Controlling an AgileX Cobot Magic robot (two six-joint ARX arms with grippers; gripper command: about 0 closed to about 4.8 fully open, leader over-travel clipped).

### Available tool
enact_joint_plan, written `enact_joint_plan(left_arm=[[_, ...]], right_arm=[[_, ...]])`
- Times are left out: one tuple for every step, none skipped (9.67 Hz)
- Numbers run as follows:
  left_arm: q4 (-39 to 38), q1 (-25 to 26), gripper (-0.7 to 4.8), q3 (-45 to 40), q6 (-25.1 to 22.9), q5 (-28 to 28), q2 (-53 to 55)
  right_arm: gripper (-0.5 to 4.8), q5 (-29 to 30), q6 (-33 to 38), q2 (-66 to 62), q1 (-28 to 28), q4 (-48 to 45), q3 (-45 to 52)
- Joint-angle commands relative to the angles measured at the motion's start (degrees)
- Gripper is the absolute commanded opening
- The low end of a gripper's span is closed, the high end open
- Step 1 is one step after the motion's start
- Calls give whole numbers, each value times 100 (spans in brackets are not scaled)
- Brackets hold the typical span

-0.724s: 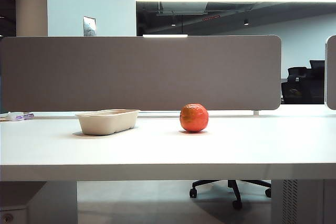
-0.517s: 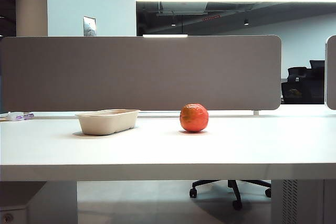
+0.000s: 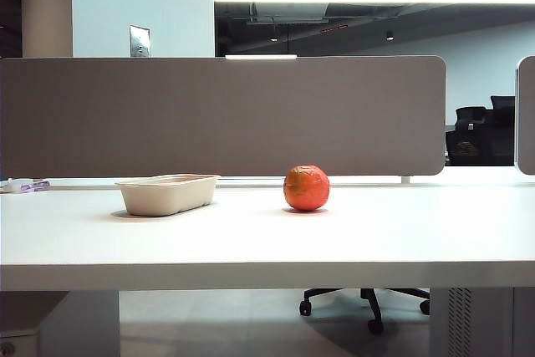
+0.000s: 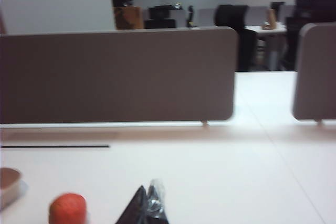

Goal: Pick up the orange and place it into the paper lunchbox.

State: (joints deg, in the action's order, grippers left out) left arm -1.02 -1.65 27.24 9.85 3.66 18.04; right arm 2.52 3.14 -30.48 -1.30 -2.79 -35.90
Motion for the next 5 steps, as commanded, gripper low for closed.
enact_joint_plan(left_arm=[[131, -413, -7, 2439, -382, -1508, 3569], [-103, -702, -7, 2551, -382, -1521, 3720], [-2406, -968, -7, 3602, -1005, -1032, 3738], [-2426, -968, -7, 3602, -1008, -1054, 3744], [-2564, -968, -7, 3602, -1054, -1054, 3742]], right_arm=[[-1, 361, -17, -3364, -1620, -1451, -1762], [-1, 354, -20, -4081, -1902, -1512, -2006], [-1, 382, 2, -5357, -1998, -1711, -2400], [14, 439, -4, -5460, -1998, -1790, -2400], [479, 752, -59, -5919, -1998, -1849, -2426]])
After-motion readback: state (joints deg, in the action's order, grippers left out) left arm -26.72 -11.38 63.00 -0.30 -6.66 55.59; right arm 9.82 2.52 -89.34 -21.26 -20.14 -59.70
